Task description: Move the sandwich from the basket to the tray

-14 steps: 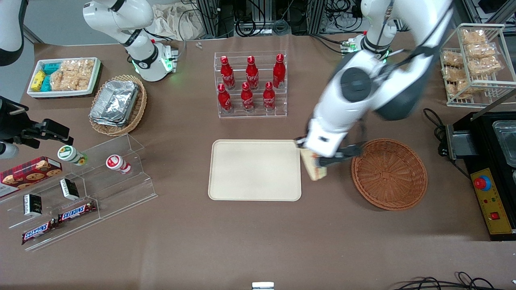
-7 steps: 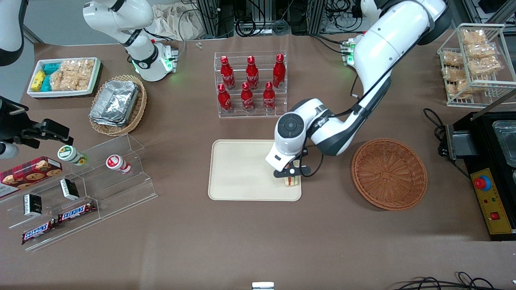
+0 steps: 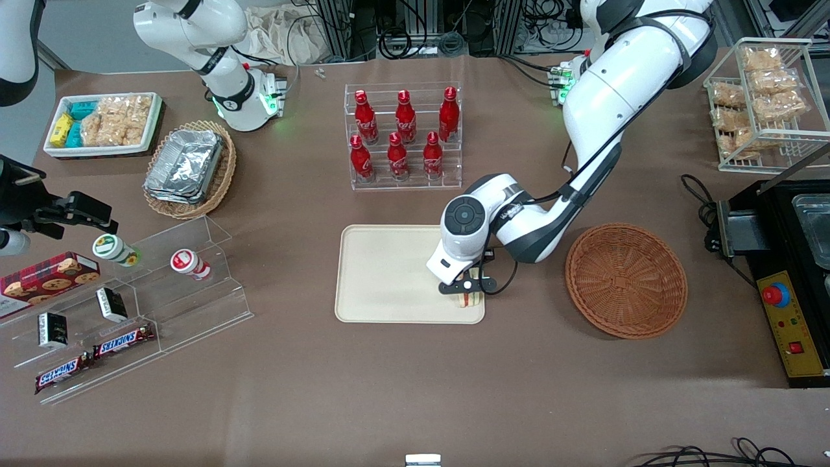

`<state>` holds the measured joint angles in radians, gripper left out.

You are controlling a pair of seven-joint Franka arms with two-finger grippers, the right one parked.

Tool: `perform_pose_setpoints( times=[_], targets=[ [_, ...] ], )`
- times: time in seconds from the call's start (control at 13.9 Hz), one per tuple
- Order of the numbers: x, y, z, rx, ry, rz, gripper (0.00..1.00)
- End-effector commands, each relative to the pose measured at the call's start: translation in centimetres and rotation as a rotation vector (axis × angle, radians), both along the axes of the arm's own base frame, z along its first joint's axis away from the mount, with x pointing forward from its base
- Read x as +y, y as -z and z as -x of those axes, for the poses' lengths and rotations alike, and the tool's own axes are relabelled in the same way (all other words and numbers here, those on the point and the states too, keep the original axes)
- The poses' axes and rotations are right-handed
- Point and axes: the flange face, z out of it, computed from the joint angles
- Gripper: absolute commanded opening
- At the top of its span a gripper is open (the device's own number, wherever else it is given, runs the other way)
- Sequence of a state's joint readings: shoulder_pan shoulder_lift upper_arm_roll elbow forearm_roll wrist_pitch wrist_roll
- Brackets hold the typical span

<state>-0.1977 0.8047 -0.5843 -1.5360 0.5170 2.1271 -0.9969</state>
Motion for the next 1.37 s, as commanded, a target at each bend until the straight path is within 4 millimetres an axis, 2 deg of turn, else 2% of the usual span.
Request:
perform_pose_setpoints(
  times=[0.0,0.07,0.29,0.43,0.65,0.79,0.94,1.01,1.23,1.3],
  targets=[
    [-0.3,-0.5,-1.2,-0.024,-0.023,0.015,1.00],
    [-0.2,-0.8,-1.4,-0.025,-0.048,0.020,1.00],
    [0.2,-3.5,-2.5,-0.108,-0.140,0.003,1.00],
    [1.2,-7.7,-3.6,-0.161,-0.166,-0.012,1.00],
    [4.8,-13.5,-4.8,-0.194,-0.214,-0.109,1.00],
    [7.1,-16.3,-5.1,-0.176,-0.266,-0.133,1.00],
    [11.5,-19.2,-6.2,-0.138,-0.268,-0.128,1.00],
    [13.6,-20.7,-6.1,-0.099,-0.239,-0.124,1.00],
    [21.4,-24.2,-6.8,-0.048,-0.168,-0.081,1.00],
    [24.6,-25.3,-6.8,-0.031,-0.130,-0.049,1.00]
  ],
)
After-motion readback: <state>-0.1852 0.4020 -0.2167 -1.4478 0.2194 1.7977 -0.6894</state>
